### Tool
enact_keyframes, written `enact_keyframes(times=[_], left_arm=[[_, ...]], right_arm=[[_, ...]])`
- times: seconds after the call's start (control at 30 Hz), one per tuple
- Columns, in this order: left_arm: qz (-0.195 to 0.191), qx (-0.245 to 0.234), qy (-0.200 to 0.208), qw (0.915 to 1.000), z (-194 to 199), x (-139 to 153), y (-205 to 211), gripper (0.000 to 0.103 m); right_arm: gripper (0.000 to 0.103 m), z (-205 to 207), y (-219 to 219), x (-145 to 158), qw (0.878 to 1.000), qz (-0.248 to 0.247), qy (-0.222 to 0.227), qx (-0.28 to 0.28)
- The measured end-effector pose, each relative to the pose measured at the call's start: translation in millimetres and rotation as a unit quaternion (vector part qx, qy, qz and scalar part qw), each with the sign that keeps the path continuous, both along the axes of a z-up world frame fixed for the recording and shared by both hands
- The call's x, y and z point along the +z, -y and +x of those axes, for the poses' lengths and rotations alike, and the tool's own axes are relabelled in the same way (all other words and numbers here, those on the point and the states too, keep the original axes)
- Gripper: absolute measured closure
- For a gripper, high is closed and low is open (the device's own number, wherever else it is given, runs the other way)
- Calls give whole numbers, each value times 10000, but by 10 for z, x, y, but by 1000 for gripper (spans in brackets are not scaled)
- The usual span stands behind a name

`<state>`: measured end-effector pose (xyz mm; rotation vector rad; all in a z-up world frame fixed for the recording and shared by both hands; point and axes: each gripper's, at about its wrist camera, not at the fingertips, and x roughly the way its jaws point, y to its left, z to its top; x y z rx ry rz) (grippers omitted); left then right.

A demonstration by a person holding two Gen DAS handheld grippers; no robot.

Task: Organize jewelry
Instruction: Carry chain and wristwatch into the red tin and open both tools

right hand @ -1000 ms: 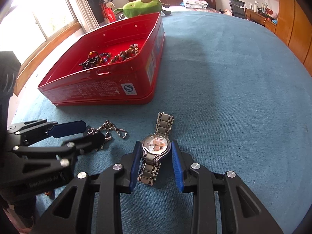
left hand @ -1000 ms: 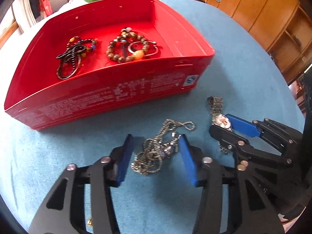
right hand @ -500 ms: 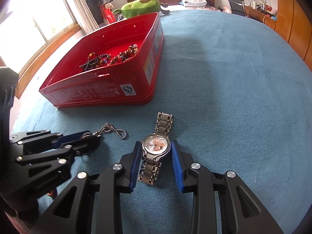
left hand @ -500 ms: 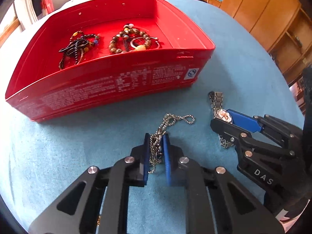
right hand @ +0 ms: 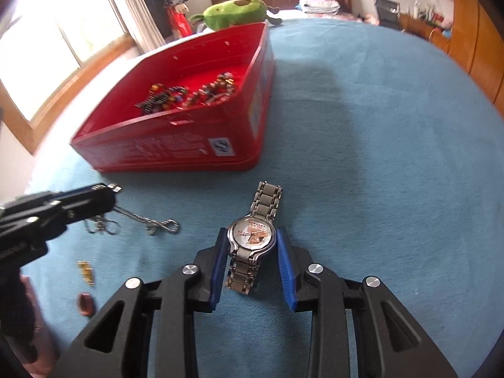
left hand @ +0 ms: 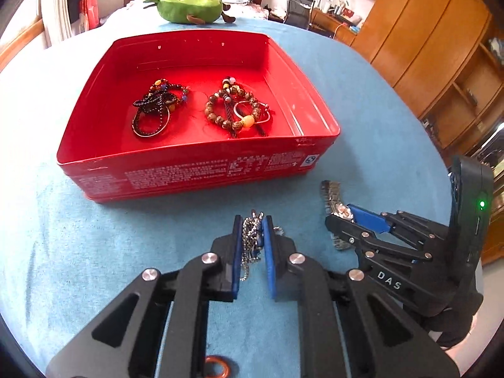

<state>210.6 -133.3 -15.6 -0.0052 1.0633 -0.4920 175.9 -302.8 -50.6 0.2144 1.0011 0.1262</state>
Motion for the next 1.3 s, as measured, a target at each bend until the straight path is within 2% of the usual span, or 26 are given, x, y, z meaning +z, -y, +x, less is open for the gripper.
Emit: enact_keyframes(times=[0.2, 0.43, 0.67, 0.9, 1.1, 1.3], left_arm=[[-279, 9, 258, 9993, -65, 271, -124, 92], [-429, 50, 445, 9981, -18, 535, -266, 92], [-474, 156, 544, 9973, 105, 688, -348, 92], [-598, 247, 625, 9959, 311, 896, -421, 92], [-660, 375, 661, 9949, 596, 947, -438, 92], [-525, 558, 537, 9956, 1028, 786, -398, 92]], right_arm=[[72, -47, 17, 230, 9992, 293, 232, 105], [72, -31, -41, 412, 9969, 653, 266, 337], [72, 47, -134, 628, 9961, 649, 343, 490], [72, 125, -195, 1063, 9946, 529, 634, 634], [72, 466, -188, 1367, 9935, 458, 878, 557], [72, 1068, -190, 1235, 9960, 304, 748, 377]])
